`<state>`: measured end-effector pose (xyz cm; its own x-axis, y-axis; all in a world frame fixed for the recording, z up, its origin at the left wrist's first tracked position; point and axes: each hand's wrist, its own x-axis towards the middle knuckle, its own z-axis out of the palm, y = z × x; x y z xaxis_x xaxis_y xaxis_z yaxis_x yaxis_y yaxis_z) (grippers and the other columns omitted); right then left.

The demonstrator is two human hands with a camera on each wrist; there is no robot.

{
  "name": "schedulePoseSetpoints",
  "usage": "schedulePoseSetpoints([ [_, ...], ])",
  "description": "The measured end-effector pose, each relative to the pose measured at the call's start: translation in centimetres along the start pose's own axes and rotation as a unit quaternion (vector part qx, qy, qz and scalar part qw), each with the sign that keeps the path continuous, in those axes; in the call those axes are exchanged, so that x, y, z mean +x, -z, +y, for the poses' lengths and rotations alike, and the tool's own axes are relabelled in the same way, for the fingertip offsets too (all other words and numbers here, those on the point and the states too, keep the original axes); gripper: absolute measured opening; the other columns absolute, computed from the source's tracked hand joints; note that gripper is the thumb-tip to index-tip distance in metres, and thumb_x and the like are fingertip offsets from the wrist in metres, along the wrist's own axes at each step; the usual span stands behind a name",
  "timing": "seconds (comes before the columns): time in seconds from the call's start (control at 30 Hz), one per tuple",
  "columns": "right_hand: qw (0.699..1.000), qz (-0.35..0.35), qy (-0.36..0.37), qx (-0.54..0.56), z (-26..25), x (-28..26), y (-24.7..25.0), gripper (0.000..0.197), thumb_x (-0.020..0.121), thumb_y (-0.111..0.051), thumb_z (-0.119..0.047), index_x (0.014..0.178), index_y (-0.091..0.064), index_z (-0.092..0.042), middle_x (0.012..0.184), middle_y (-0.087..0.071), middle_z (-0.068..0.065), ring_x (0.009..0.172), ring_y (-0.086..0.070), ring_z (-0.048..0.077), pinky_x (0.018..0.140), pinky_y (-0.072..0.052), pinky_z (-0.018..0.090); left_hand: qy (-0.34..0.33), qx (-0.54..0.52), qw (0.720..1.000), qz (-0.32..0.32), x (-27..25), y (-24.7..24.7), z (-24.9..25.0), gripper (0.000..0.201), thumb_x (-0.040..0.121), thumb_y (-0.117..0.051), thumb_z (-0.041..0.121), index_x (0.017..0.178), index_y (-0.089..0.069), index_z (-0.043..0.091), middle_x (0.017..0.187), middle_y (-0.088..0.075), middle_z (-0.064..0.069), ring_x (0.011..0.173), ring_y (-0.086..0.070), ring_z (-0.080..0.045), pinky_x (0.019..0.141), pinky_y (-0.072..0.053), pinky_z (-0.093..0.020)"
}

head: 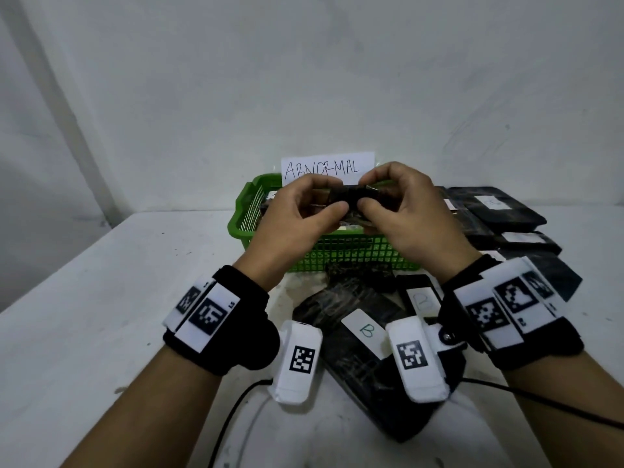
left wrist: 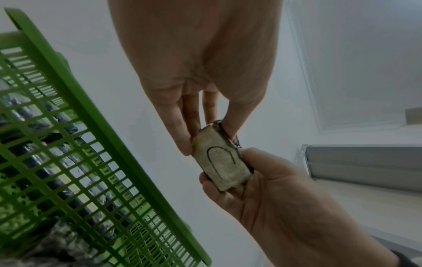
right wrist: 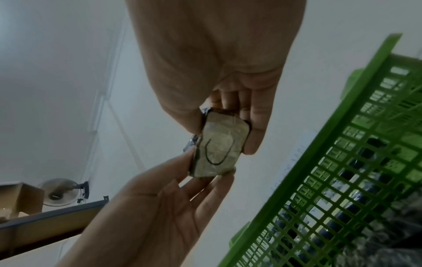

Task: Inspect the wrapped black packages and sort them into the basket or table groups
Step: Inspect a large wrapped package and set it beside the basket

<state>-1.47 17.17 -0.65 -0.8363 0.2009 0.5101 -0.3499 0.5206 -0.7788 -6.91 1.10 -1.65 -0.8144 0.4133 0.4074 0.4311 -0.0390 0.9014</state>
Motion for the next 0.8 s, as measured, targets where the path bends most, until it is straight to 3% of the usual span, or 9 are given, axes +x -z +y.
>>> schedulePoseSetpoints([
  [0.13, 1.0, -0.027, 0.005, 0.014, 0.1, 0.1, 0.3, 0.025, 0.092, -0.069, -0.012, 0.109, -0.059, -0.027, 0.099, -0.074, -0.004, 0.094, -0.073, 0.019, 0.091, -0.058, 0.048, 0.043, -0.063, 0.997, -0.006, 0.1, 0.1, 0.6, 0.026, 0.099, -0.058, 0.024, 0.117, -0.065, 0.007, 0.114, -0.07, -0.01, 0.101, -0.071, -0.019, 0.079, -0.06, -0.028],
  [0.23, 0.998, -0.061, -0.004, 0.021, 0.3, 0.1, 0.6, 0.039, 0.088, -0.076, -0.017, 0.121, -0.057, -0.025, 0.116, -0.07, -0.004, 0.105, -0.07, 0.012, 0.097, -0.056, 0.037, 0.042, -0.094, 0.995, 0.003, 0.1, 0.4, 0.7, 0.023, 0.099, -0.058, 0.018, 0.115, -0.064, 0.003, 0.114, -0.068, -0.014, 0.103, -0.071, -0.024, 0.08, -0.06, -0.029],
  [0.33, 0.989, -0.093, -0.065, 0.097, -0.3, 0.1, 0.8, 0.042, 0.089, -0.073, -0.037, 0.126, -0.058, -0.023, 0.122, -0.067, -0.004, 0.106, -0.07, 0.012, 0.088, -0.058, 0.032, 0.013, -0.082, 0.997, -0.007, -0.1, 0.8, 0.8, 0.02, 0.095, -0.063, 0.009, 0.115, -0.063, 0.011, 0.112, -0.067, -0.003, 0.103, -0.07, -0.018, 0.085, -0.058, -0.031],
  [0.43, 0.973, -0.085, -0.125, 0.173, -0.6, 0.4, 1.2, 0.02, 0.098, -0.062, -0.016, 0.118, -0.061, -0.018, 0.113, -0.07, 0.007, 0.092, -0.074, 0.018, 0.073, -0.062, 0.036, -0.012, -0.073, 0.997, -0.037, -0.2, 0.9, 1.0, 0.024, 0.092, -0.066, 0.004, 0.111, -0.063, 0.018, 0.111, -0.065, 0.002, 0.093, -0.07, -0.011, 0.08, -0.055, -0.024],
  [0.57, 0.983, -0.046, -0.098, 0.15, -0.2, 0.5, 1.4, 0.026, 0.089, -0.068, -0.002, 0.107, -0.066, -0.021, 0.102, -0.074, 0.012, 0.092, -0.075, 0.027, 0.068, -0.06, 0.036, -0.035, -0.053, 0.996, -0.061, -0.4, 0.8, 1.2, 0.026, 0.089, -0.069, 0.001, 0.105, -0.063, 0.021, 0.111, -0.066, -0.002, 0.091, -0.069, -0.014, 0.081, -0.054, -0.024],
  [0.7, 0.99, -0.009, -0.048, 0.13, -0.2, 0.3, 1.0, 0.034, 0.08, -0.074, 0.005, 0.097, -0.065, -0.023, 0.09, -0.078, 0.008, 0.078, -0.072, 0.027, 0.063, -0.054, 0.033, -0.047, -0.05, 0.996, -0.05, -0.7, 0.1, 1.3, 0.028, 0.089, -0.068, -0.001, 0.106, -0.058, 0.019, 0.105, -0.069, -0.004, 0.091, -0.07, -0.014, 0.081, -0.053, -0.024],
  [0.8, 0.993, -0.009, -0.022, 0.118, -0.3, 0.3, 1.3, 0.037, 0.079, -0.075, 0.003, 0.105, -0.065, -0.021, 0.089, -0.078, 0.007, 0.08, -0.074, 0.03, 0.066, -0.056, 0.036, 0.001, -0.106, 0.993, -0.049, -0.8, -0.5, 1.6, 0.025, 0.095, -0.06, 0.024, 0.12, -0.055, 0.024, 0.109, -0.072, -0.002, 0.097, -0.072, -0.017, 0.082, -0.058, -0.031],
])
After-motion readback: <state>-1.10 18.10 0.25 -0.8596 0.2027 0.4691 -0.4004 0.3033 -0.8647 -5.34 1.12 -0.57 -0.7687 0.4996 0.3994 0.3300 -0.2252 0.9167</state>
